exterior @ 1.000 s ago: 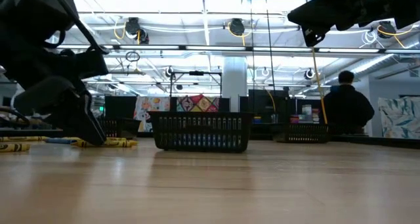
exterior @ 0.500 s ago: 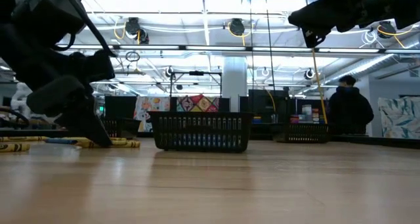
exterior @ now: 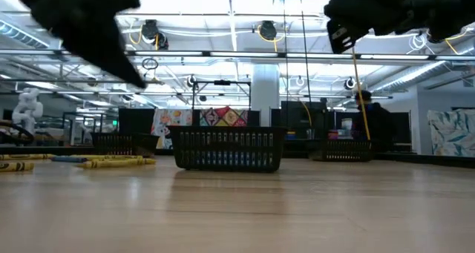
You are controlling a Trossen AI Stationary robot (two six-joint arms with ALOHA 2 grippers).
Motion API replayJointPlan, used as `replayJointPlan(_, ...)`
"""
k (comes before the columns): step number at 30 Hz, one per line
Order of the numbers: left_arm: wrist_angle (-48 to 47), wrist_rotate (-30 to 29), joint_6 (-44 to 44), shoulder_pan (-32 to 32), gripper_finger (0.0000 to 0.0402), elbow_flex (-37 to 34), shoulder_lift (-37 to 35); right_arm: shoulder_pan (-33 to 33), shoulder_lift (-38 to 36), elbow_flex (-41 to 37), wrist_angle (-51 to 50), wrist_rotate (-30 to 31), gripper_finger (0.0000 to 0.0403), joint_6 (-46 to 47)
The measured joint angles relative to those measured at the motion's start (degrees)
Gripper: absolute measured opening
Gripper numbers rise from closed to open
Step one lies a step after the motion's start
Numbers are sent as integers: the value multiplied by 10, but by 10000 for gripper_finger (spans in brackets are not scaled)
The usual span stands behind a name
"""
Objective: Sort crayons
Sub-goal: Put the yellow crayon into the top right black bin
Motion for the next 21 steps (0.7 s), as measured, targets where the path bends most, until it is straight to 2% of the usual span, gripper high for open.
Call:
replayJointPlan(5,67,-20,125,10,2,45,24,0,100,0,100,14,23,-3)
replayJointPlan(8,73,-21,131,17,1,55,38,0,140,4,115,42,23,-8)
replayJointPlan(11,26,-10,47,24,1,55,45,0,156,14,103,70,23,-14)
replayJointPlan(16,-136,68,-178,18,4,55,46,0,157,18,103,72,23,-22)
replayJointPlan(21,-179,63,-350,-9,55,34,46,0,154,18,102,72,23,-30)
